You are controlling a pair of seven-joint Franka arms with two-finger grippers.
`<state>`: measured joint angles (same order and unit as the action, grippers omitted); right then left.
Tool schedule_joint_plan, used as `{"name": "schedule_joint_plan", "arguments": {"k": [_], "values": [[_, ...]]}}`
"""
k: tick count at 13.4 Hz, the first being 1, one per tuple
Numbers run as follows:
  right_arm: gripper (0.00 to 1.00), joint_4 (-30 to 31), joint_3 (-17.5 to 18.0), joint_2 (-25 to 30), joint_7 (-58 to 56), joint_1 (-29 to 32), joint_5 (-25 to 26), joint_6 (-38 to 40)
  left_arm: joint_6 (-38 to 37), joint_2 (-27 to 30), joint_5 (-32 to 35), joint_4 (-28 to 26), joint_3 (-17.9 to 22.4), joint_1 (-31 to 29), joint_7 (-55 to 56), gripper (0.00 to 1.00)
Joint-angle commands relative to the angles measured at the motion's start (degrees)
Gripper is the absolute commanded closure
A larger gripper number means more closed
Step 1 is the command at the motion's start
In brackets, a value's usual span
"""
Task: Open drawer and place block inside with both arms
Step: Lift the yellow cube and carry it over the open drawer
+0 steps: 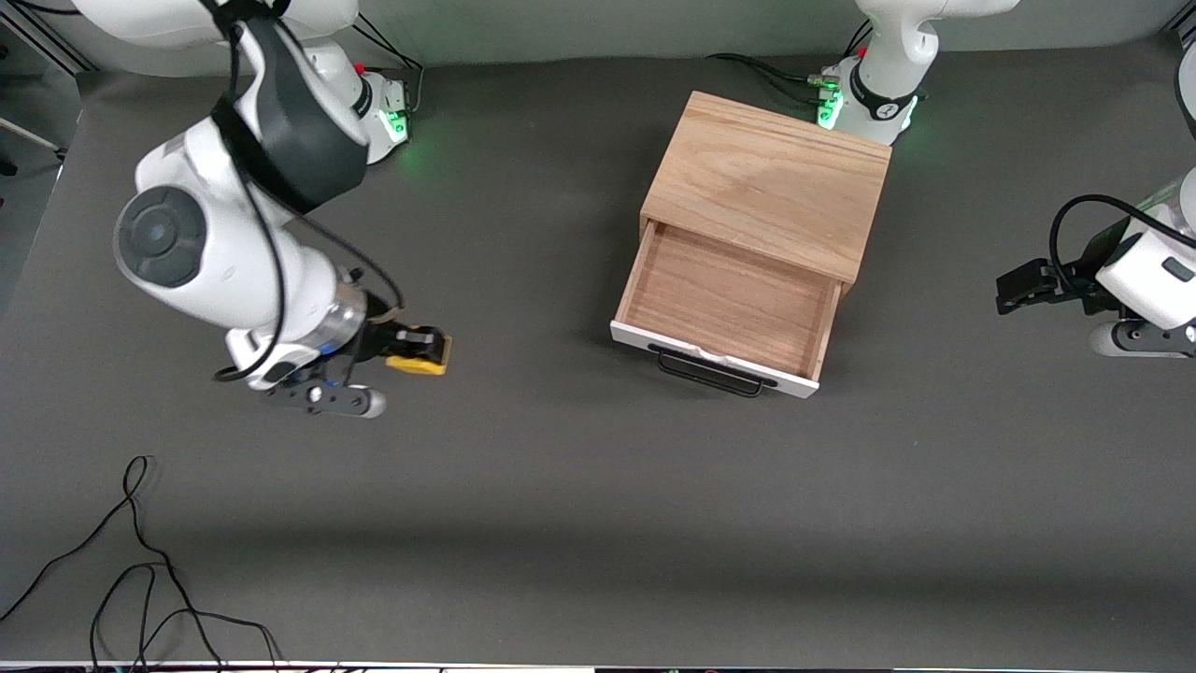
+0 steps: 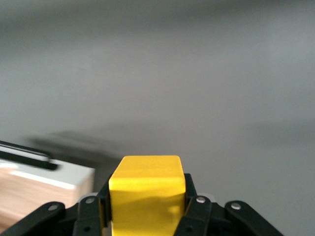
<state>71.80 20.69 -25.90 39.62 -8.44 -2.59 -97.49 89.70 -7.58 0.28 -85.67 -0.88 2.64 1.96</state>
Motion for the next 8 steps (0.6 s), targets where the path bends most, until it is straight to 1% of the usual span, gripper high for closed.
{"name": "schedule_joint_plan", "arguments": {"k": [1,2,3,5,8], "values": [[1.00,-10.51,3.83,-7.22,12.54,-3.75,0.22,1.26,0.83,1.69,0.42,-1.51,0.09,0.26,-0.82,0.00],[1.00,-13.15,3.83,-9.07,15.98,-6.30,0.31,0.30,0.91,1.69,0.42,-1.51,0.09,0.26,-0.82,0.00],[1.00,-14.48,3.65,-10.21,19.49,-8.59,0.66,-0.93,0.83,1.77,0.42,-1.51,-0.08,0.26,-0.82,0.00],[1.00,-14.67,3.57,-10.75,24.51,-12.46,1.62,-5.14,0.91,1.77,0.34,-1.51,-0.43,-0.61,-0.82,0.00],[1.00,-14.58,3.57,-13.20,33.64,-19.05,6.88,-9.80,0.91,1.77,0.34,-1.51,-1.05,-1.23,-0.82,0.00]]}}
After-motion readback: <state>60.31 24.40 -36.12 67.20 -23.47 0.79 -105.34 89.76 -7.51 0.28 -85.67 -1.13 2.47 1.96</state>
